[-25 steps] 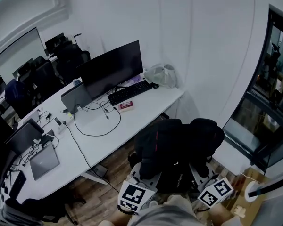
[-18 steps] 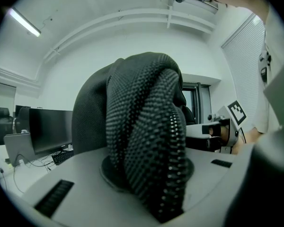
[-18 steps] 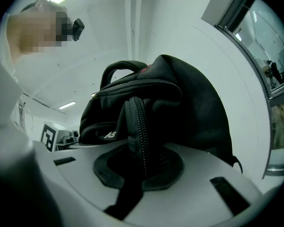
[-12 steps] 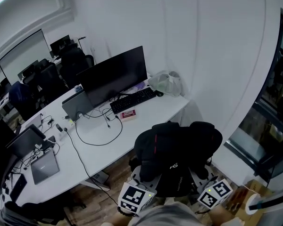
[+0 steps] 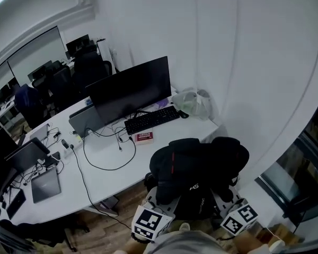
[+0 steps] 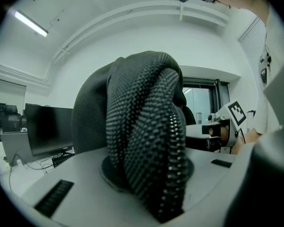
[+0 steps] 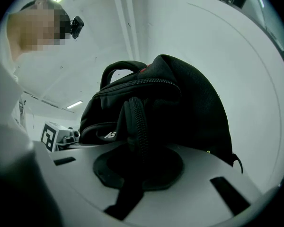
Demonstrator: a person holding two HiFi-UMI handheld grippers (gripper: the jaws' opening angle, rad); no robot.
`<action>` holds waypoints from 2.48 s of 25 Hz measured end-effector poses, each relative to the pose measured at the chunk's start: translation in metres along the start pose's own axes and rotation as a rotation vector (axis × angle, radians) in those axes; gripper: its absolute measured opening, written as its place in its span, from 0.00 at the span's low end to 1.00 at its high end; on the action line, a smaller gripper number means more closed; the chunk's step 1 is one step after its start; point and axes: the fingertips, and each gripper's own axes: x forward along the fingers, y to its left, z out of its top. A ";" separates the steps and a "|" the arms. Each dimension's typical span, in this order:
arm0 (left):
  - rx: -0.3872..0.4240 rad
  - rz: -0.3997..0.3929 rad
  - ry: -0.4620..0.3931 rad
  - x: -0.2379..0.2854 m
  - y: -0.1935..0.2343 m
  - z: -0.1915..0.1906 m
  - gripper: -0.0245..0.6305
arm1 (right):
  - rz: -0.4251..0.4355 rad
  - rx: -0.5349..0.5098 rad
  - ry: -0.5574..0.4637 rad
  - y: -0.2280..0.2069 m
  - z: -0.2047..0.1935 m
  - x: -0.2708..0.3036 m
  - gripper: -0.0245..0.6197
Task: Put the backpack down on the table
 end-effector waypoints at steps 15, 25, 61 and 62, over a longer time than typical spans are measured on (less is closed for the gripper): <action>0.010 0.074 0.002 0.072 0.048 0.015 0.13 | 0.059 0.013 0.015 -0.065 0.022 0.062 0.10; -0.009 0.038 -0.005 0.109 0.116 0.011 0.13 | 0.023 -0.011 0.029 -0.091 0.023 0.132 0.10; -0.045 0.044 -0.020 0.245 0.334 0.040 0.13 | -0.010 -0.012 0.013 -0.190 0.062 0.366 0.10; -0.047 0.049 -0.019 0.251 0.340 0.041 0.13 | -0.008 -0.010 0.014 -0.196 0.063 0.372 0.10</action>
